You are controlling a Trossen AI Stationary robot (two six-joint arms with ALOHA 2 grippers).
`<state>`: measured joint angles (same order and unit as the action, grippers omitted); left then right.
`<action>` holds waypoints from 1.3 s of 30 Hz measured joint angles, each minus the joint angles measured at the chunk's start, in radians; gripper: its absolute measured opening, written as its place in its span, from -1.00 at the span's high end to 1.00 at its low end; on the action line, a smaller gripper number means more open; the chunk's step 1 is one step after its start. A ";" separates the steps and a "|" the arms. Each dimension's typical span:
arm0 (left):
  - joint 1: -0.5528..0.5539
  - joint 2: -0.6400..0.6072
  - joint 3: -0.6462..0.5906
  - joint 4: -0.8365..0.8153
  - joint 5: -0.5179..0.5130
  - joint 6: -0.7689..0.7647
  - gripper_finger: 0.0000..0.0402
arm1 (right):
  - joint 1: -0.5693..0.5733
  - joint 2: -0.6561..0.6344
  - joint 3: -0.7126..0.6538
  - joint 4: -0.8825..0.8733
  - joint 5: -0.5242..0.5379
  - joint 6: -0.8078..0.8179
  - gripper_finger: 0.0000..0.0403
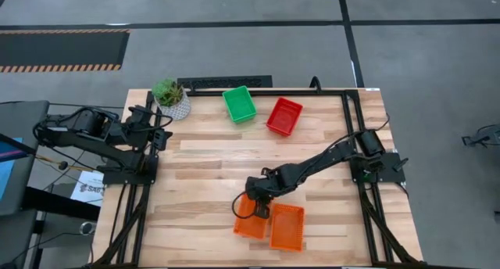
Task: Stack baskets by color
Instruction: Stack the left orange bin on the orange bins
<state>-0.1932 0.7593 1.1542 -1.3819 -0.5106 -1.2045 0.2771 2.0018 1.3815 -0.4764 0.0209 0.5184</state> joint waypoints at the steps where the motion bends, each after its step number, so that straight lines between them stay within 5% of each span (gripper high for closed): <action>1: 0.000 0.000 0.000 0.000 0.000 0.000 0.04 | -0.009 -0.002 -0.001 0.005 0.000 0.001 0.92; 12: 0.000 0.000 0.000 0.000 -0.007 -0.004 0.04 | -0.191 -0.312 -0.002 -0.053 -0.028 -0.095 0.97; 20: 0.000 0.000 0.000 0.000 -0.022 -0.009 0.04 | -0.093 -0.577 0.000 -0.265 -0.025 -0.053 0.97; 28: 0.000 0.000 0.000 0.002 -0.047 -0.010 0.04 | 0.115 -0.491 -0.002 -0.496 0.005 0.038 0.96; 39: 0.000 0.000 0.000 0.003 -0.075 -0.009 0.04 | 0.169 -0.381 -0.102 -0.345 -0.018 0.053 0.96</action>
<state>-0.1932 0.7591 1.1542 -1.3792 -0.5858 -1.2140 0.4461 1.6211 1.2793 -0.8212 0.0033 0.5716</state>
